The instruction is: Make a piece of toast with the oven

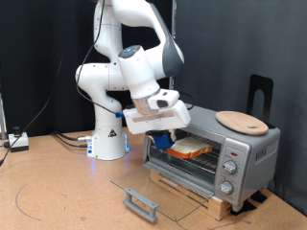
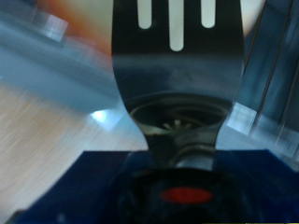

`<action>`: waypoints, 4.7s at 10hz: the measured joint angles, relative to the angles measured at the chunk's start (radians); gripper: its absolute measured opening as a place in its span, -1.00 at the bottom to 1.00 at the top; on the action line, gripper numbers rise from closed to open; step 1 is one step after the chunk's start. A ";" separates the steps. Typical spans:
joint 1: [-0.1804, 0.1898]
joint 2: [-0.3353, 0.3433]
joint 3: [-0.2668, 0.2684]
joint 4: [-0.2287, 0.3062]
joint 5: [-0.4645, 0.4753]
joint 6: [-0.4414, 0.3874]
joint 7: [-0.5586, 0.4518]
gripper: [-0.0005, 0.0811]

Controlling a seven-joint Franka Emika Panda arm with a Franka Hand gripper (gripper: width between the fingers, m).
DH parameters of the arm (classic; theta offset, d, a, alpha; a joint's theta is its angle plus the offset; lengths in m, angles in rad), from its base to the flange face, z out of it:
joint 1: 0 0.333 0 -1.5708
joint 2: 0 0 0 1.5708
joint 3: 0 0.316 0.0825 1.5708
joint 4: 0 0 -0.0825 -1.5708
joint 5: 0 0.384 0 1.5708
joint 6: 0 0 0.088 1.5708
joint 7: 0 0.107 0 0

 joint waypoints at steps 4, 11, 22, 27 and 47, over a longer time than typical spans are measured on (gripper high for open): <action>0.068 0.015 -0.048 -0.009 0.228 -0.108 -0.512 0.05; 0.063 0.040 -0.092 0.014 0.167 -0.167 -0.472 0.05; -0.081 0.067 -0.287 0.103 0.145 -0.166 -0.496 0.05; -0.135 0.097 -0.371 0.187 0.000 -0.289 -0.469 0.05; -0.095 -0.366 -0.113 0.109 0.081 -0.666 0.171 0.05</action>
